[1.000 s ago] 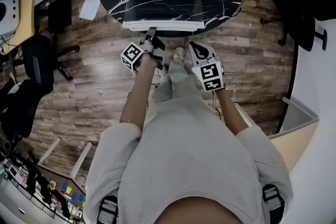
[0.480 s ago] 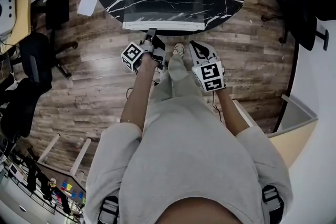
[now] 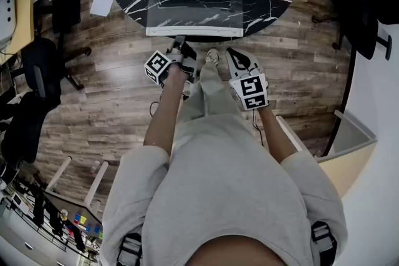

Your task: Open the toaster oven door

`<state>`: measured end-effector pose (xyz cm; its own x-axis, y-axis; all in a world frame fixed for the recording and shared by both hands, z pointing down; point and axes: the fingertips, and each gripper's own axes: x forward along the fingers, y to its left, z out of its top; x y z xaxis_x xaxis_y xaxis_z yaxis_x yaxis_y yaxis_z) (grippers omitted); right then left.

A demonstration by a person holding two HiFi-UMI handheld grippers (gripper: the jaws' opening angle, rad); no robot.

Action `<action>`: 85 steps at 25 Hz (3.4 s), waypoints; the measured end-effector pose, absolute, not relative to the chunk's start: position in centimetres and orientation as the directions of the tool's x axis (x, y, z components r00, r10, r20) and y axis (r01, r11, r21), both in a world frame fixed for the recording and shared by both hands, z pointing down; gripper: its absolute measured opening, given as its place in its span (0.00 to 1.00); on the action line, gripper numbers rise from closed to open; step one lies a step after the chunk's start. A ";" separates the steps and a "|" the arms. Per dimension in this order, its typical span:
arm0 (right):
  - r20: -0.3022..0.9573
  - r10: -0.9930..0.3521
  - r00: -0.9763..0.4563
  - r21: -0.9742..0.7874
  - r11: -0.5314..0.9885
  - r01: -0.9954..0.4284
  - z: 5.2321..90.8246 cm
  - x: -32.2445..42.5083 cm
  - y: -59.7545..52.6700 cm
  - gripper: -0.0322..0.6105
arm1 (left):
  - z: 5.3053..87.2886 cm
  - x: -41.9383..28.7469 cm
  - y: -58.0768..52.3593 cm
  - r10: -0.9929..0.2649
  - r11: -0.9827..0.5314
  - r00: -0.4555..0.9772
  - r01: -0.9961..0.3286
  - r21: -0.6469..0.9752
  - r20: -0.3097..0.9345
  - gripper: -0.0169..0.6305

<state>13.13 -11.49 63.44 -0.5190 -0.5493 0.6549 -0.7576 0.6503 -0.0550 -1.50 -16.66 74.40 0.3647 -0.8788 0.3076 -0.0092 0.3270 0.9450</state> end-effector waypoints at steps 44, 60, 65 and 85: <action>0.650 -0.562 -0.511 -0.040 0.646 -0.762 62.9 12.5 -8.8 0.07 | 72.1 -2.2 -14.6 -0.818 0.215 0.474 -0.272 0.938 0.325 0.04; 0.623 -0.608 -0.493 -0.017 0.619 -0.785 60.9 13.0 -10.6 0.07 | 66.8 0.2 -13.3 -0.635 -0.301 0.631 -0.733 0.610 0.445 0.04; 0.611 -0.622 -0.490 -0.007 0.614 -0.789 60.3 12.9 -11.6 0.07 | 64.6 0.8 -13.3 -0.616 -0.443 0.639 -0.764 0.469 0.460 0.04; 0.545 -0.692 -0.473 -0.008 0.560 -0.829 56.9 14.0 -13.4 0.07 | 57.2 0.3 -14.2 -0.683 -0.590 0.593 -0.792 0.158 0.425 0.04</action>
